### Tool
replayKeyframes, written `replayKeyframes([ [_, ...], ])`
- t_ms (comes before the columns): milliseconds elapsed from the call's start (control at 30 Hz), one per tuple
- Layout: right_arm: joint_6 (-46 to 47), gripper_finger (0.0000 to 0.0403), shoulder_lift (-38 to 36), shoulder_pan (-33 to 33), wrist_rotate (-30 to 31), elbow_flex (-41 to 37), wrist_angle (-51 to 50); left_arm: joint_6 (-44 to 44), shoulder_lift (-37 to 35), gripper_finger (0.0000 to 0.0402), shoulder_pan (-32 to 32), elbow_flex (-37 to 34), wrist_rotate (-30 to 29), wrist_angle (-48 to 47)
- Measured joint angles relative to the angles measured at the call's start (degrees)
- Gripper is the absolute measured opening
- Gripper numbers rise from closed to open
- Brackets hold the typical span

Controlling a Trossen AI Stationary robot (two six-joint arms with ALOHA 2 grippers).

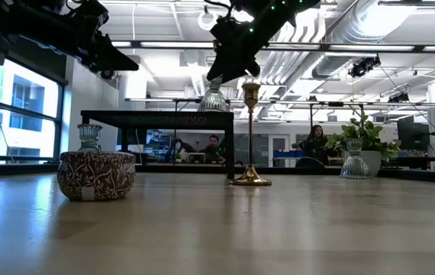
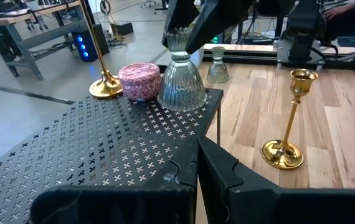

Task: Pick & Place candle stick holders
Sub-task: Put the bottom right green glass candle holder on the shelf

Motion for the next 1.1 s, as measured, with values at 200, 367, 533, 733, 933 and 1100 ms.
replayKeyframes([
  [200,0.02,0.0167,0.00,-0.25,-0.52,0.00,-0.32,-0.01,0.00,0.0001,-0.01,0.00,0.00,0.00],
  [367,-0.07,0.0167,0.00,-0.24,-0.28,0.00,-0.48,-0.01,0.00,0.0001,-0.01,0.00,0.00,0.00],
  [533,-0.13,0.0172,0.00,-0.23,-0.24,0.00,-0.75,-0.01,0.00,0.0001,-0.01,0.00,0.00,0.00],
  [733,-0.18,0.0185,0.00,-0.23,-0.20,0.00,-0.75,0.00,0.00,0.0001,-0.01,0.00,0.00,-0.02],
  [933,-0.58,0.0189,0.00,-0.23,0.00,0.00,-0.75,-0.01,0.00,0.0001,-0.01,0.00,0.00,-0.09],
  [1100,-1.21,0.0190,0.00,-0.23,0.33,0.00,-0.73,0.00,0.00,0.0001,-0.01,0.00,0.00,-0.21],
])
